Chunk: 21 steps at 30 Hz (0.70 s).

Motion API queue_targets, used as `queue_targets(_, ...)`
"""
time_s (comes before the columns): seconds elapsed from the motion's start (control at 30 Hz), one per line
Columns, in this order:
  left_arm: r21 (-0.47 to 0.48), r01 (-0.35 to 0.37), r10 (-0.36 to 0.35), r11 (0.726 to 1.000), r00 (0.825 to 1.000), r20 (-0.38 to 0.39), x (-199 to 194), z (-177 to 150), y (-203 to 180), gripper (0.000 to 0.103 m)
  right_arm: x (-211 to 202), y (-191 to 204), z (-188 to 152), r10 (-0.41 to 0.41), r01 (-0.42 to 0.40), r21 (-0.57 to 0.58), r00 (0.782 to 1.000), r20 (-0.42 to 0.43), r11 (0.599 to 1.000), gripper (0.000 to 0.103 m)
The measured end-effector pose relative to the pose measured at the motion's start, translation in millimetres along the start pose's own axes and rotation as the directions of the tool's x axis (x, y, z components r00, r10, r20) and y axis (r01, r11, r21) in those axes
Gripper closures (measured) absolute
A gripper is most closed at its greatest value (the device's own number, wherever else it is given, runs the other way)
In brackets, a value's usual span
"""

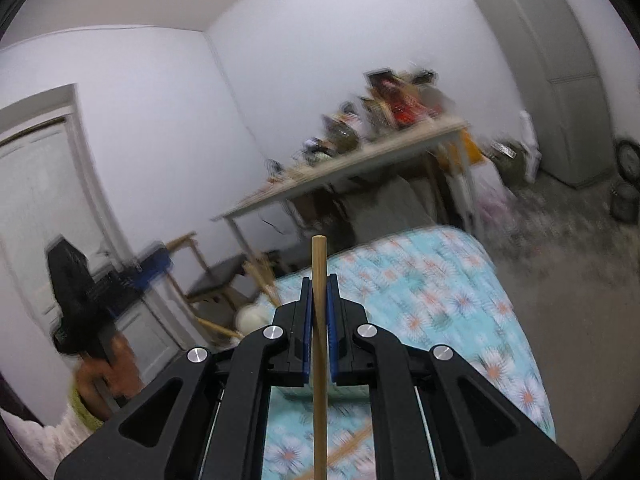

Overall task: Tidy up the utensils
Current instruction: 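Lower the right gripper's chopstick into the green holder and open it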

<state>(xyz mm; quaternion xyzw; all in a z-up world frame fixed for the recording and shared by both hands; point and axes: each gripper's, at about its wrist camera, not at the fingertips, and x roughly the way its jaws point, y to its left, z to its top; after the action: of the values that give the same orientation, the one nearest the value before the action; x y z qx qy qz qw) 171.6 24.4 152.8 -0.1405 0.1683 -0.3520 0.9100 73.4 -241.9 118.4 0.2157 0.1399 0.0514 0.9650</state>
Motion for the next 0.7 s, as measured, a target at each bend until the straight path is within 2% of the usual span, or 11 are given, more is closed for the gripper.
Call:
queue_targets(0.23, 0.015, -0.048, 0.049, 0.999, 0.998, -0.051, -33.6, -41.1, 28.9, 0.052, 22.5, 61.3, 49.5, 0.172, -0.16, -0.157, 0.983, 0.061, 0.974, 0.096)
queue_targets(0.47, 0.013, -0.122, 0.122, 0.992, 0.985, -0.12, -61.4, -79.4, 70.4, 0.05, 70.0, 104.7, 80.8, 0.315, -0.285, -0.27, 0.946, 0.076, 0.92, 0.096)
queue_targets(0.63, -0.032, -0.17, 0.164, 0.985, 0.977, -0.137, -75.8, -91.6, 99.0, 0.05, 107.5, 123.5, 88.5, 0.351, -0.306, -0.336, 0.933, 0.082, 0.891, 0.096)
queue_targets(0.7, -0.049, -0.183, 0.175, 0.982, 0.975, -0.139, -80.9, -94.5, 108.2, 0.05, 123.0, 128.8, 87.4, 0.347, -0.295, -0.366, 0.934, 0.082, 0.882, 0.096)
